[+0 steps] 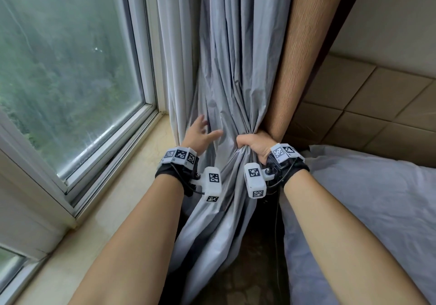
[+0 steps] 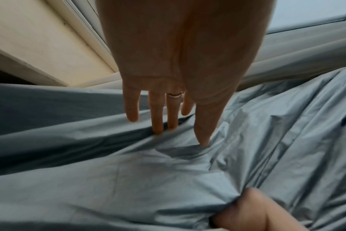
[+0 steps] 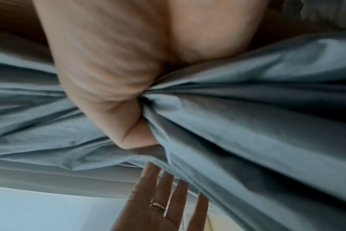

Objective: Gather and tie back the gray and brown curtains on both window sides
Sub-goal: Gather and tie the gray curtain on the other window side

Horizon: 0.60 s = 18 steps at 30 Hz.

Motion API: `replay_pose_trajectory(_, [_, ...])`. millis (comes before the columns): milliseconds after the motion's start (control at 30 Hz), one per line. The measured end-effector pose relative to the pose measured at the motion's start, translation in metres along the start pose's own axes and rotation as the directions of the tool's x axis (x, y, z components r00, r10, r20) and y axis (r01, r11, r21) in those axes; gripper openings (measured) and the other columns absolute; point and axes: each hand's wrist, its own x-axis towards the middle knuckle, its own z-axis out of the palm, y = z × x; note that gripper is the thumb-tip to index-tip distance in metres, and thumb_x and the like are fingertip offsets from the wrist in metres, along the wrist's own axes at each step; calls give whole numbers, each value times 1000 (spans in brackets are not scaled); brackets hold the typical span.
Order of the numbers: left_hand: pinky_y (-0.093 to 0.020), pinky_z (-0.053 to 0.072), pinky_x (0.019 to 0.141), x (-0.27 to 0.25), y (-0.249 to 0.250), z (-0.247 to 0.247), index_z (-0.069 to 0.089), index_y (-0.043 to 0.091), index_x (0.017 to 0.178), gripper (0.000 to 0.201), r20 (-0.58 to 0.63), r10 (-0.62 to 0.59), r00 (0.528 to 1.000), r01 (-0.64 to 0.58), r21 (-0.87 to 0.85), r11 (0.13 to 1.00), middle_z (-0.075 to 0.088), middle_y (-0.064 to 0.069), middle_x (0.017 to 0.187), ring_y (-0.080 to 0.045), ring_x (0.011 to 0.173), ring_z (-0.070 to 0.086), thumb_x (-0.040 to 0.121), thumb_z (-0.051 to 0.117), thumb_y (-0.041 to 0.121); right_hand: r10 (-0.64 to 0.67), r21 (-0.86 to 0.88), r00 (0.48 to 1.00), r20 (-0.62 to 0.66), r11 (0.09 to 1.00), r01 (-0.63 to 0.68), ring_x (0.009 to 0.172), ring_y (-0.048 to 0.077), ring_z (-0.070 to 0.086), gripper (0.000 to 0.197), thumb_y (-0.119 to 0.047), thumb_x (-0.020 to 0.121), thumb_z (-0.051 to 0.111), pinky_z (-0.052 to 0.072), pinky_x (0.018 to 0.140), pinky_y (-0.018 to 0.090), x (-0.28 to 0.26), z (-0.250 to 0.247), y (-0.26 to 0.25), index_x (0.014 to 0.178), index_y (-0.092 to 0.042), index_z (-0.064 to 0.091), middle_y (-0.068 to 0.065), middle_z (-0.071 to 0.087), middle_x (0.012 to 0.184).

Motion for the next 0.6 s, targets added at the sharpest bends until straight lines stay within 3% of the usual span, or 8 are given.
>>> replay_pose_trajectory(100, [-37,49,100,3,2,6,36,10,148,72,1,12,1000,-12,4,1000,63,-6,128,-18,114,61,88,71,24,9,26,1000,8,1000,-9,90,41,70,36,-6,50,61,56,85,57,-1,0,-1,85,-1,70,20,71,87])
replay_pose_trajectory(167, [-34,52,93,3,2,6,47,13,142,58,33,63,997,-63,-1,998,66,-3,119,-16,105,64,89,70,22,29,50,999,26,998,-30,81,37,67,35,-4,48,58,55,82,54,-1,1,-2,82,1,68,17,67,80])
replay_pose_trajectory(267, [-38,52,92,3,0,7,61,22,127,34,158,103,982,-91,-80,993,71,0,115,-17,101,66,93,64,17,59,64,997,56,996,-63,74,32,62,40,-2,46,56,54,76,50,-2,1,-3,84,3,66,18,62,76])
replay_pose_trajectory(367, [-43,54,93,0,1,6,68,13,116,25,126,76,989,-58,-141,988,72,-6,108,-21,96,66,92,62,10,86,54,995,57,995,-90,67,30,59,29,-1,49,57,50,71,42,-2,0,-4,77,1,63,16,59,69])
replay_pose_trajectory(433, [-45,53,89,0,1,3,71,12,97,12,73,66,995,-55,-140,989,70,-10,94,-23,85,63,90,63,6,89,32,996,12,996,-89,63,29,61,12,-1,58,59,53,69,38,0,1,-5,70,-1,62,11,61,62])
replay_pose_trajectory(533, [-43,49,74,-4,2,-6,66,21,70,20,12,21,1000,-19,-156,988,62,-9,77,-25,77,56,85,63,8,55,28,992,-113,998,-52,83,35,70,32,-13,49,63,60,81,45,10,2,-3,80,-5,68,10,70,78])
replay_pose_trajectory(600, [-40,48,71,-9,4,-11,63,21,66,21,17,-3,1000,6,-174,985,59,-12,77,-24,75,55,84,62,10,4,6,985,-170,1000,-3,87,33,70,31,-18,49,62,59,84,42,14,5,-2,79,-10,67,8,71,82])
